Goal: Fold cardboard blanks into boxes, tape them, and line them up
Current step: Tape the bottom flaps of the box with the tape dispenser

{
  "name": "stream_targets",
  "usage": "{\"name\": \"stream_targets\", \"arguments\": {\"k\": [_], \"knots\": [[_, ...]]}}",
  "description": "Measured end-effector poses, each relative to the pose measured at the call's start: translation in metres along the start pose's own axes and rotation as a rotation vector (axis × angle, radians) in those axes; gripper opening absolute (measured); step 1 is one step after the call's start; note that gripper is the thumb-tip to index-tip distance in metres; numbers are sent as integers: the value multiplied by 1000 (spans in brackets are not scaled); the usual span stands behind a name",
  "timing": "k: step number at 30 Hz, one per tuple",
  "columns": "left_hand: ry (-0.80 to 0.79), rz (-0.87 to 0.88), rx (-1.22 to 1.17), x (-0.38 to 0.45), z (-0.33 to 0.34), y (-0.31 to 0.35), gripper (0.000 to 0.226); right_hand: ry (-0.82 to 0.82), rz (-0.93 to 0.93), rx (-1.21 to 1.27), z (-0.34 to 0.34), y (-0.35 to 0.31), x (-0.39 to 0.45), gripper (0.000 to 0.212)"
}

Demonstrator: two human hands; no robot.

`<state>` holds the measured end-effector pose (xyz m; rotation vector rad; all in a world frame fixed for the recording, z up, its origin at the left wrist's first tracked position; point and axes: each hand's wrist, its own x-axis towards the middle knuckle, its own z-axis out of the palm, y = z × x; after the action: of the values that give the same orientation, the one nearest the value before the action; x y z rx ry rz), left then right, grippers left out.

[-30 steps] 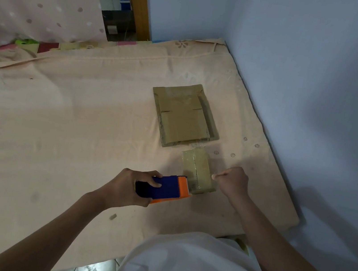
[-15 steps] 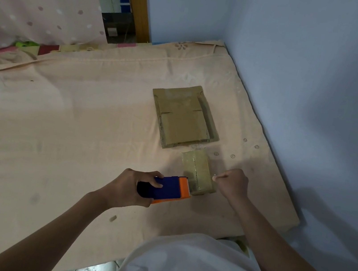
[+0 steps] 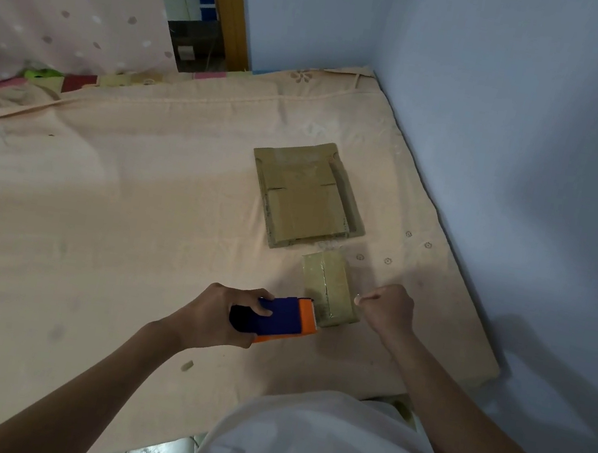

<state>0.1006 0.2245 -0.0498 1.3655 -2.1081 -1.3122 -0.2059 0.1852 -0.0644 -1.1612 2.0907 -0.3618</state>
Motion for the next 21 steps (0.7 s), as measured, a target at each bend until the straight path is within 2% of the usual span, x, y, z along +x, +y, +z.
{"name": "stream_targets", "arguments": {"k": [21], "knots": [[-26, 41, 97, 11, 12, -12, 43, 5, -8, -15, 5, 5, 3, 13]]}}
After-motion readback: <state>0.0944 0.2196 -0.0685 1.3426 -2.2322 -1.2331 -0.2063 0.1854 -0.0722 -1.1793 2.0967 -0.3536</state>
